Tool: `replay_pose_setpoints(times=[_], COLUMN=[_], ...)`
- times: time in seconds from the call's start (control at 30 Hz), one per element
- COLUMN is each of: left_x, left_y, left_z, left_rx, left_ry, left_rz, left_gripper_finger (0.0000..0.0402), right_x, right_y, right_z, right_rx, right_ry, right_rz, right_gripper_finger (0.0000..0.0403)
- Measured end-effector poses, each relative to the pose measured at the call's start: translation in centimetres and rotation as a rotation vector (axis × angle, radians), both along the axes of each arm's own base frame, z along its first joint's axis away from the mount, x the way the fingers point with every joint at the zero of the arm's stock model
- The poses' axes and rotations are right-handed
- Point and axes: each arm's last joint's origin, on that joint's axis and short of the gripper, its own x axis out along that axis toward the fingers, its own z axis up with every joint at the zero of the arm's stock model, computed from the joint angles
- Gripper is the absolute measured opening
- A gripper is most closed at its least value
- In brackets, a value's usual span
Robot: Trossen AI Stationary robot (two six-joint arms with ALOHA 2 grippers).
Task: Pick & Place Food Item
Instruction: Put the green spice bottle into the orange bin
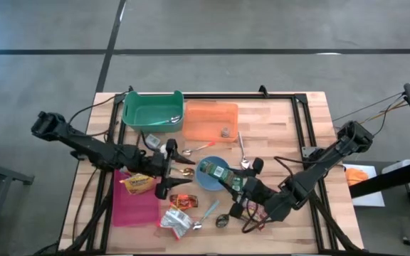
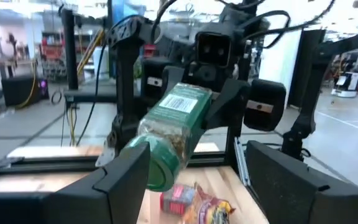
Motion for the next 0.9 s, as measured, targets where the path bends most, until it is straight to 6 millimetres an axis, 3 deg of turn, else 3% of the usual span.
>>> replay_pose_setpoints(times=[0.2,0.43,0.9], left_x=[1.0,2.0,2.2], left_y=[0.0,-0.2,-0.3], left_z=[-1.4,-2.0,-1.6], left_rx=[0.051,0.065,0.048], left_ry=[0.039,-0.024,-0.092], left_rz=[0.005,-0.111,-0.165], left_gripper_finger=[0.0267,0.0267,0.0267], right_x=[-0.2,-0.3,-0.5], right_y=[0.1,-0.4,-0.2], right_z=[-0.2,-0.9,-0.8], right_rx=[0.024,0.067,0.110], right_ry=[-0.076,-0.132,-0.162], right_rz=[0.104,0.170,0.257], right_gripper_finger=[0.0187,0.0187,0.0187])
